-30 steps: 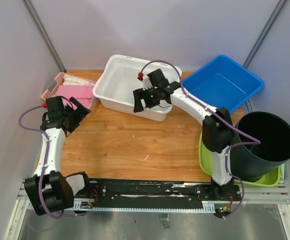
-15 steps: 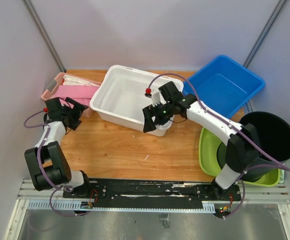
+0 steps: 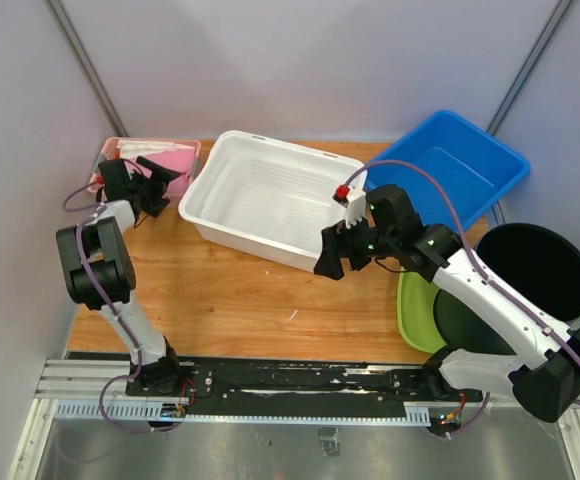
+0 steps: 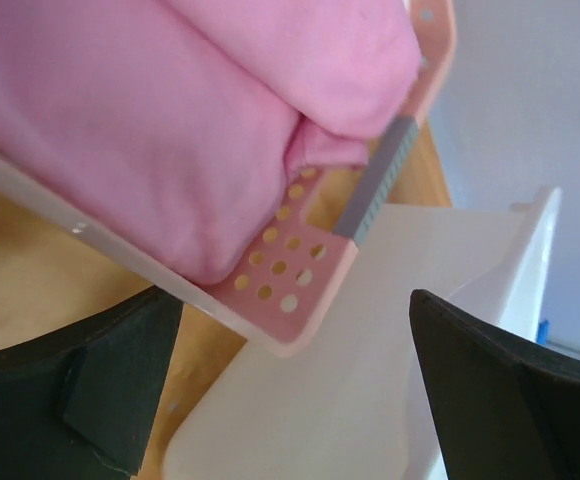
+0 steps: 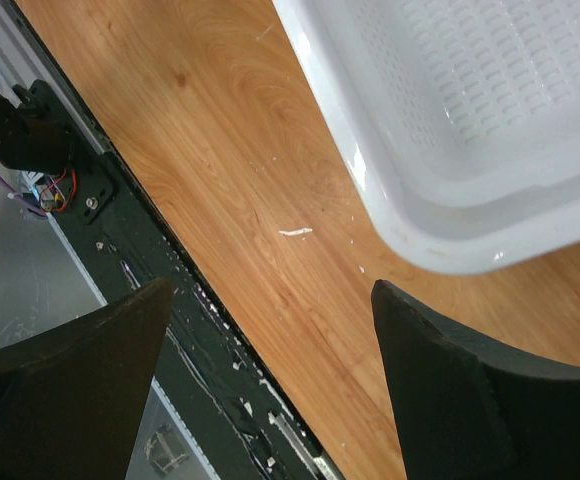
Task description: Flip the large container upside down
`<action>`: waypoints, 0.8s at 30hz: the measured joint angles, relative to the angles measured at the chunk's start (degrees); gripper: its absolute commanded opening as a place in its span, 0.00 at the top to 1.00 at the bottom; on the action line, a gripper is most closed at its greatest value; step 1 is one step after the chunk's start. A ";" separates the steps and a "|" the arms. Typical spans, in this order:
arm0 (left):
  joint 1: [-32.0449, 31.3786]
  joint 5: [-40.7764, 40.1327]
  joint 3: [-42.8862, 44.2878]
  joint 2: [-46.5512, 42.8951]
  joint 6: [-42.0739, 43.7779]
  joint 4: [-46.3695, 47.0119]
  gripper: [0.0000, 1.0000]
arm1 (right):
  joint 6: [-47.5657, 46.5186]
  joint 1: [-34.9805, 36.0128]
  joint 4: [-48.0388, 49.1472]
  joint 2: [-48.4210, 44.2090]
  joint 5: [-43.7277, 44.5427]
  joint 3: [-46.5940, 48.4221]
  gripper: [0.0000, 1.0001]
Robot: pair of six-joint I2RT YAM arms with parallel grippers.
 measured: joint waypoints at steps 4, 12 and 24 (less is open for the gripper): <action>-3.43 1.64 9.62 5.68 0.72 -0.63 0.01 | 2.03 0.02 0.09 -1.88 2.67 -2.16 0.18; -10.03 -8.48 12.35 -9.99 10.86 -16.48 0.01 | 8.83 0.11 -1.07 -2.19 17.18 -1.49 0.22; -48.46 -25.92 21.77 -21.66 31.06 -29.57 0.01 | 29.22 0.11 -15.87 6.54 47.74 12.72 0.20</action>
